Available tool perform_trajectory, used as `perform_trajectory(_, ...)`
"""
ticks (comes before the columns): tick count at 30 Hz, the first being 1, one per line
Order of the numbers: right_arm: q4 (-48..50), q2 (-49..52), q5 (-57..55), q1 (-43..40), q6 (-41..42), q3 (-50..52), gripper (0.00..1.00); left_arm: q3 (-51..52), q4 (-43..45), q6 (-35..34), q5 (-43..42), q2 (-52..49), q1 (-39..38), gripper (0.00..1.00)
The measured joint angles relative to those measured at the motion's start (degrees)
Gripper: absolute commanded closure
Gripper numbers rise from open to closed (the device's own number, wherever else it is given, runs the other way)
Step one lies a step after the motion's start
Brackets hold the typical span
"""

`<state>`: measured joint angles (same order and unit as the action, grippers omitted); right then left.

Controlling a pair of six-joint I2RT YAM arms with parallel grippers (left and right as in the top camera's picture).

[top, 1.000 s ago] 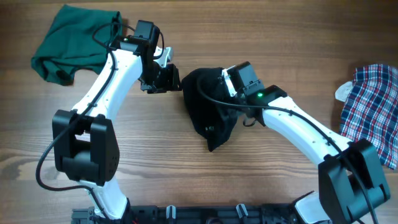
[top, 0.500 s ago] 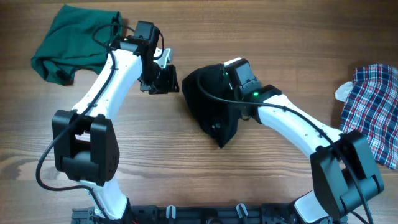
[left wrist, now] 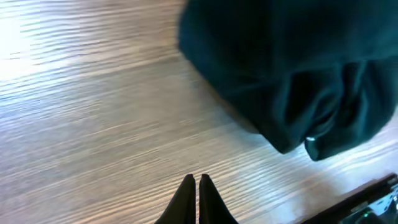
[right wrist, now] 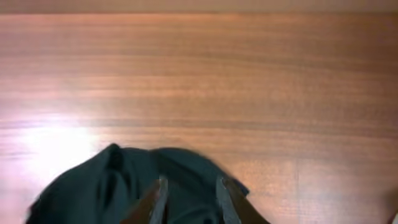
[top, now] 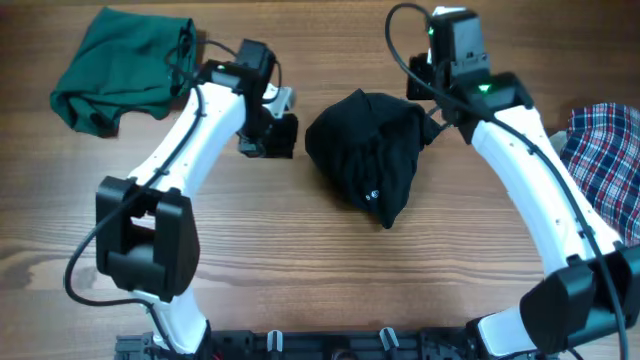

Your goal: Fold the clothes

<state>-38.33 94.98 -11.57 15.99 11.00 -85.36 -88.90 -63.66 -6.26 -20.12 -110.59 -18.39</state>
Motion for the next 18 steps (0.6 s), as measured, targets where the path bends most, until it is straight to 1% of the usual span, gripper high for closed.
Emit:
perform_trajectory(1, -1.11, -0.2, 0.85, 0.04, 0.2, -0.79, 0.38, 0.0, 0.04, 0.02, -0.28, 0.0, -1.01, 0.85)
perform_trajectory(2, -1.79, -0.39, 1.73, 0.04, 0.13, -1.25, 0.23, 0.0, 0.04, 0.07, -0.76, 0.0, -1.95, 0.68)
perform_trajectory(3, -2.54, -0.46, 2.62, 0.04, 0.76, -1.36, 0.16, 0.0, 0.24, 0.11, -1.31, 0.0, -3.1, 0.51)
perform_trajectory(4, -3.26, -0.46, 3.19, 0.04, 1.16, -1.36, 0.1, 0.02, 0.63, 0.46, -1.68, 0.0, -3.96, 0.46)
perform_trajectory(5, -3.93, -0.46, 3.78, 0.04, 1.31, -1.36, 0.06, 0.04, 1.4, 0.79, -2.05, 0.0, -4.9, 0.42)
perform_trajectory(7, -4.74, -0.46, 4.5, 0.04, 2.51, -1.36, 0.0, 0.11, 4.42, 0.79, -2.47, 0.0, -6.99, 0.35)
perform_trajectory(9, -5.62, -0.46, 4.85, 0.04, 2.91, -1.36, 0.0, 0.15, 8.35, 1.05, -2.23, 0.0, -8.94, 0.31)
perform_trajectory(11, -6.6, -0.46, 5.11, 0.04, 2.95, -1.36, 0.0, 0.15, 9.84, 1.07, -0.44, 0.0, -10.6, 0.25)
perform_trajectory(13, -7.32, -0.46, 4.98, 0.04, 3.1, -1.36, 0.0, 0.15, 10.36, 1.95, 3.41, 0.0, -11.87, 0.24)
perform_trajectory(18, -7.56, -0.46, 4.68, -0.09, 3.1, -1.36, 0.0, 0.15, 18.14, 8.39, 11.89, -0.87, -13.14, 0.25)
